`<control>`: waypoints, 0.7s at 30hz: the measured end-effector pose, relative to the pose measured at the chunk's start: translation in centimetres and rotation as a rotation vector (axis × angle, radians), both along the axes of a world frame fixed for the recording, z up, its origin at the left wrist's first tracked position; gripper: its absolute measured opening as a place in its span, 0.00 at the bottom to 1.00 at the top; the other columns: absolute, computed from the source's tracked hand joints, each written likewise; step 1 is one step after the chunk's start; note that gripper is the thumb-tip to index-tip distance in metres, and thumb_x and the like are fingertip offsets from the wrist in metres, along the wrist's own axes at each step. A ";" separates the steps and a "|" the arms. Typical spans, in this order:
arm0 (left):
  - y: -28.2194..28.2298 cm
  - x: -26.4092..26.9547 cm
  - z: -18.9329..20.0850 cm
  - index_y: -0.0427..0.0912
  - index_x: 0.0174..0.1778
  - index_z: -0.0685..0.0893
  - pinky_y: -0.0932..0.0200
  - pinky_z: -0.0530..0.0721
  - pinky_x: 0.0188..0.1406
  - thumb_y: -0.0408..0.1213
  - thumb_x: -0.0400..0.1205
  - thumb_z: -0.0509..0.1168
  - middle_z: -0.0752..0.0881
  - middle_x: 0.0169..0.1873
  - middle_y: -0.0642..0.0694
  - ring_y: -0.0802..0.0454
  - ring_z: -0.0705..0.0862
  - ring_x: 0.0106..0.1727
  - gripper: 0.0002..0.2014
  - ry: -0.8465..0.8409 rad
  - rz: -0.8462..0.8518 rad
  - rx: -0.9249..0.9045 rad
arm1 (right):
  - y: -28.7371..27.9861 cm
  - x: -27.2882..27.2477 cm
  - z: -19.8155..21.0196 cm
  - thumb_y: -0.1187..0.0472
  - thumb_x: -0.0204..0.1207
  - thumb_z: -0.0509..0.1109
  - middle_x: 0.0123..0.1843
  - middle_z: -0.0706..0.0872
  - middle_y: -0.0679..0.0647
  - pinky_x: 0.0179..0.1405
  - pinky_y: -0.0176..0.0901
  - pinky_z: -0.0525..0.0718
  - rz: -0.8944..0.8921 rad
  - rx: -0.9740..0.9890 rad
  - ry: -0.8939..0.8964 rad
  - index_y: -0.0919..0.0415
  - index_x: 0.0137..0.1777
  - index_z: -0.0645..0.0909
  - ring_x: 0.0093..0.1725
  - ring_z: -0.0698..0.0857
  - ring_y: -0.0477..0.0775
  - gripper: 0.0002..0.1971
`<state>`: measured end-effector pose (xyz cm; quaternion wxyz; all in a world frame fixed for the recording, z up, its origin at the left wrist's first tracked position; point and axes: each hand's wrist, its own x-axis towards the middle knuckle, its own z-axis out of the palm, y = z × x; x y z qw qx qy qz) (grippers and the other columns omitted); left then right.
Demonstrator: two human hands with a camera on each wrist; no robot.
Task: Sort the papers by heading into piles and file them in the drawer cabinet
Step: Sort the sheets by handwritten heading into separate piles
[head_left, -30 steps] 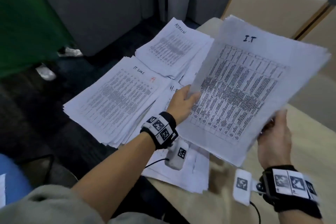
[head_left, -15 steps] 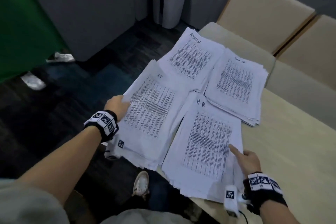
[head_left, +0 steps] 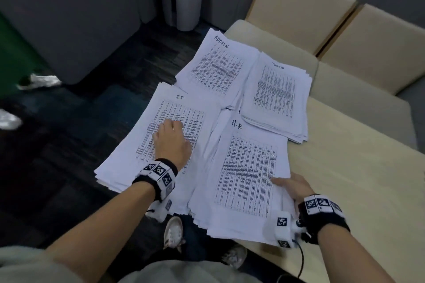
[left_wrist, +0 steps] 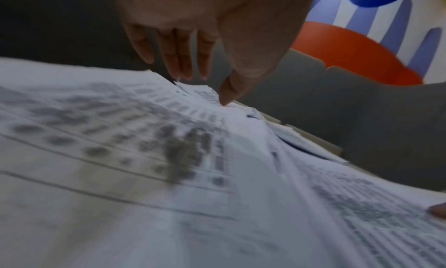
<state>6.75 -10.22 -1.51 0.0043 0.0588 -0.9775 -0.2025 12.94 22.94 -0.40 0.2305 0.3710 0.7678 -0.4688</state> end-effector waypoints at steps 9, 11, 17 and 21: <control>8.9 3.8 -0.9 0.43 0.56 0.79 0.47 0.83 0.53 0.46 0.81 0.69 0.80 0.54 0.48 0.47 0.82 0.52 0.14 -0.180 -0.363 0.373 | 5.0 8.0 2.4 0.69 0.77 0.74 0.61 0.89 0.59 0.61 0.53 0.83 -0.083 -0.088 0.116 0.60 0.62 0.82 0.57 0.88 0.58 0.14; 11.4 4.4 -0.6 0.42 0.63 0.75 0.47 0.83 0.58 0.54 0.76 0.73 0.77 0.59 0.47 0.48 0.81 0.57 0.27 -0.246 -0.323 0.443 | 6.8 10.0 4.7 0.69 0.77 0.73 0.60 0.90 0.59 0.56 0.51 0.85 -0.149 -0.125 0.241 0.60 0.61 0.83 0.54 0.90 0.57 0.13; 21.0 5.9 6.8 0.42 0.76 0.67 0.52 0.84 0.65 0.53 0.68 0.80 0.79 0.68 0.49 0.52 0.83 0.65 0.44 -0.453 -0.353 1.056 | 13.0 13.7 12.5 0.60 0.71 0.74 0.60 0.91 0.55 0.67 0.54 0.84 -0.230 -0.182 0.645 0.58 0.62 0.83 0.63 0.88 0.57 0.19; 28.5 8.0 11.3 0.44 0.62 0.83 0.58 0.88 0.55 0.43 0.71 0.79 0.91 0.53 0.52 0.55 0.90 0.55 0.24 -0.254 -0.402 1.342 | 16.1 14.2 15.5 0.69 0.79 0.68 0.53 0.92 0.47 0.57 0.42 0.86 -0.302 -0.229 0.951 0.56 0.55 0.84 0.56 0.90 0.48 0.10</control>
